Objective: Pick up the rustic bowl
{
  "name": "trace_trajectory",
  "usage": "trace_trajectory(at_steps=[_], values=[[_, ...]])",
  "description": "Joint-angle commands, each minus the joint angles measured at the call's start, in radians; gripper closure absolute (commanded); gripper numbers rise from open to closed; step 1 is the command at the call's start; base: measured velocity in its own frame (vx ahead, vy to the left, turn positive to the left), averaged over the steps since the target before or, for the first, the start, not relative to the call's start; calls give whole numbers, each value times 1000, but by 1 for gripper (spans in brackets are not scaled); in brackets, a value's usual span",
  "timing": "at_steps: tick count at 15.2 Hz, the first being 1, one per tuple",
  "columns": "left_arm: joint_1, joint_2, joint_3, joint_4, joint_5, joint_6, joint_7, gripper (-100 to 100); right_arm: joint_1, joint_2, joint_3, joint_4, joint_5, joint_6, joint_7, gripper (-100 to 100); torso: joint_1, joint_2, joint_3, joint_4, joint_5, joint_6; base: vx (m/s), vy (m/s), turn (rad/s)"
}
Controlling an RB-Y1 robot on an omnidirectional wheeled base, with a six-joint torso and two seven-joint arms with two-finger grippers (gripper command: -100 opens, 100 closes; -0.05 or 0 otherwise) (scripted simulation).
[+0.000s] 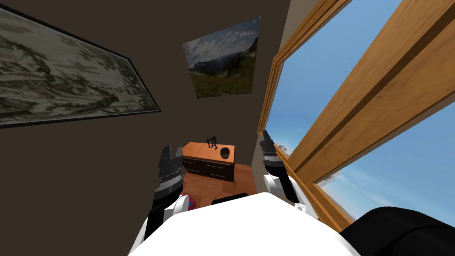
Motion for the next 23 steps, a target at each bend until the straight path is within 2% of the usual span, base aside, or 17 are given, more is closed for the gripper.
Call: trace_trajectory(at_steps=[1,3,4,5,9,10,11,12,13,14,15,16,17,18,21,23], values=[[0,0,0,0,0,0,0,0,-1,-39,5,12,4,-2,2,-100,0,0,0,0,0,0,7,12,28],[0,0,0,0,0,0,0,0,-2,-69,10,24,8,-3,5,-100,1,-1,0,0,0,0,10,35,55],[0,0,0,0,0,0,0,0,-4,-101,17,39,13,-6,8,-100,2,-1,0,0,0,0,11,41,56],[0,0,0,0,0,0,0,0,-4,-101,17,39,13,-6,8,-100,2,-1,-1,0,0,0,14,38,45],[0,0,0,0,0,0,0,0,-13,-202,46,107,35,-15,22,-100,5,-2,-1,-1,1,0,30,67,91],[0,0,0,0,0,0,0,0,-13,-205,46,107,35,-15,22,-100,5,-3,-2,-1,1,0,36,71,60],[0,0,0,0,0,0,0,0,-17,-236,58,136,45,-19,28,-100,5,-3,-2,-1,1,0,33,83,100],[0,0,0,0,0,0,0,0,-17,-242,58,136,45,-19,28,-100,6,-3,-2,-1,1,0,29,74,86],[0,0,0,0,0,0,0,0,-21,-273,72,168,55,-23,34,-100,5,-3,-2,-1,1,0,27,69,115],[0,0,0,0,0,0,0,0,-21,-279,72,168,55,-23,34,-100,5,-3,-2,-1,1,-1,31,68,91],[0,0,0,0,0,0,0,0,-26,-313,86,202,66,-28,41,-100,5,-2,-1,-1,1,0,43,83,129],[0,0,0,0,0,0,0,0,-26,-318,86,202,66,-28,41,-100,6,-3,-2,-1,1,-1,43,82,105],[0,0,0,0,0,0,0,0,-31,-351,101,233,78,-32,49,-100,6,-3,-2,-1,1,0,53,92,138],[0,0,0,0,0,0,0,0,-31,-357,101,239,78,-32,49,-100,6,-4,-2,-1,1,-1,48,88,101],[0,0,0,0,0,0,0,0,-44,-429,134,303,105,-42,65,-100,7,-4,-2,-1,2,0,53,95,120],[0,0,0,0,0,0,0,0,-44,-437,134,319,105,-42,65,-100,6,-4,-2,-1,1,0,51,59,89]])
